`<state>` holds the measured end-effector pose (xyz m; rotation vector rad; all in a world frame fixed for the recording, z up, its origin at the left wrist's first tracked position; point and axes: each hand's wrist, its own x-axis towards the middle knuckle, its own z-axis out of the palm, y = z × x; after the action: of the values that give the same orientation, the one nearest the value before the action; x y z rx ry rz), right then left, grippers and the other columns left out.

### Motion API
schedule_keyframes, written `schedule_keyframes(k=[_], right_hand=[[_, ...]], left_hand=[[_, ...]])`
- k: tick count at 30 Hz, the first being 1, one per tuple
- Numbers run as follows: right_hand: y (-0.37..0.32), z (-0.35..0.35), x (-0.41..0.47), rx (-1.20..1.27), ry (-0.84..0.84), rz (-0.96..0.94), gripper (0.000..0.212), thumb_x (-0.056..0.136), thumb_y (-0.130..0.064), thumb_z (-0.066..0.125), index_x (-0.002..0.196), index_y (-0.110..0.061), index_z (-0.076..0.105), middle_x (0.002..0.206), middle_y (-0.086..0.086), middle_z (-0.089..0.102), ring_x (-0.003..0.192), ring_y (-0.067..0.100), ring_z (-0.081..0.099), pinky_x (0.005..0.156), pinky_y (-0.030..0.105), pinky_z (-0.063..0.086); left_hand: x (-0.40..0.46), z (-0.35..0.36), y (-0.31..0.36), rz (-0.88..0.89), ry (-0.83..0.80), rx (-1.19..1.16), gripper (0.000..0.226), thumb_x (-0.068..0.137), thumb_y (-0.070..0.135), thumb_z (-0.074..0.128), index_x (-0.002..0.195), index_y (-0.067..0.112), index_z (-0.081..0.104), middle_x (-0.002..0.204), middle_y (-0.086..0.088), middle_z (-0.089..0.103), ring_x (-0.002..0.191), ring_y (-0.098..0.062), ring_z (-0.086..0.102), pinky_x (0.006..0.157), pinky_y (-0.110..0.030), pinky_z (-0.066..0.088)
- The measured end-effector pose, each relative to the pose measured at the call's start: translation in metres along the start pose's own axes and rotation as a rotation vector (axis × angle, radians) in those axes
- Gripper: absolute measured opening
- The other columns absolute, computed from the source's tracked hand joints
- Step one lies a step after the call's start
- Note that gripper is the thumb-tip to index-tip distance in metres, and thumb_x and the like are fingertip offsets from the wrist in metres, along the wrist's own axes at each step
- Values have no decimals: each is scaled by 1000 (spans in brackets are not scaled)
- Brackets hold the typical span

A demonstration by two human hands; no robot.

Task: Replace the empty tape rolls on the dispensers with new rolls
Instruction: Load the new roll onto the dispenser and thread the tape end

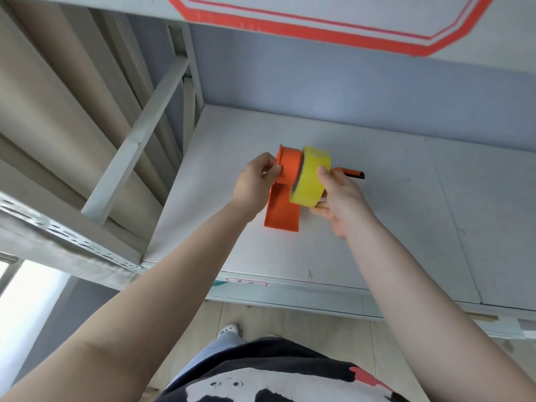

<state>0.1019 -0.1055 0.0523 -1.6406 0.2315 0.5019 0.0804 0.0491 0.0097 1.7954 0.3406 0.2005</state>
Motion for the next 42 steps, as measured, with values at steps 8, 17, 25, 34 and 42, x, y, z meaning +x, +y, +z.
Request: schedule_keyframes(k=[8, 17, 25, 34, 42], right_hand=[[-8, 7, 2, -232, -131, -65, 23, 98, -41, 45, 105, -22, 55, 102, 2, 64, 97, 33, 67, 81, 45, 57], [-19, 12, 4, -368, -198, -24, 39, 100, -40, 39, 129, -15, 48, 109, 13, 60, 82, 34, 66, 72, 40, 59], [-12, 25, 2, -437, -220, -104, 43, 95, -41, 52, 119, -6, 57, 114, 20, 65, 84, 40, 71, 76, 50, 60], [-5, 21, 6, -350, -202, -45, 55, 93, -53, 47, 109, -3, 61, 97, 13, 65, 79, 34, 72, 73, 44, 61], [9, 13, 15, -531, -102, -314, 42, 90, -46, 56, 128, -27, 53, 122, -5, 52, 117, 17, 52, 98, 37, 46]], left_hand=[[-20, -8, -21, 7, -100, -101, 17, 84, 40, 53, 79, 23, 52, 100, -14, 55, 97, -34, 56, 96, -48, 46], [-28, -25, -14, 20, -348, -263, 11, 99, 11, 44, 92, 2, 46, 96, -12, 47, 87, -15, 50, 92, -38, 38], [-33, -19, -7, -62, -285, -399, 45, 102, 30, 37, 114, -10, 52, 94, -13, 52, 86, -18, 51, 86, -33, 45], [-24, -14, -2, -171, -272, -472, 39, 94, 32, 51, 107, -4, 57, 97, -17, 65, 84, -23, 64, 74, -28, 53], [-37, -13, -14, -259, -292, -455, 27, 97, 22, 48, 116, 9, 63, 102, 0, 71, 90, -8, 67, 81, -19, 47]])
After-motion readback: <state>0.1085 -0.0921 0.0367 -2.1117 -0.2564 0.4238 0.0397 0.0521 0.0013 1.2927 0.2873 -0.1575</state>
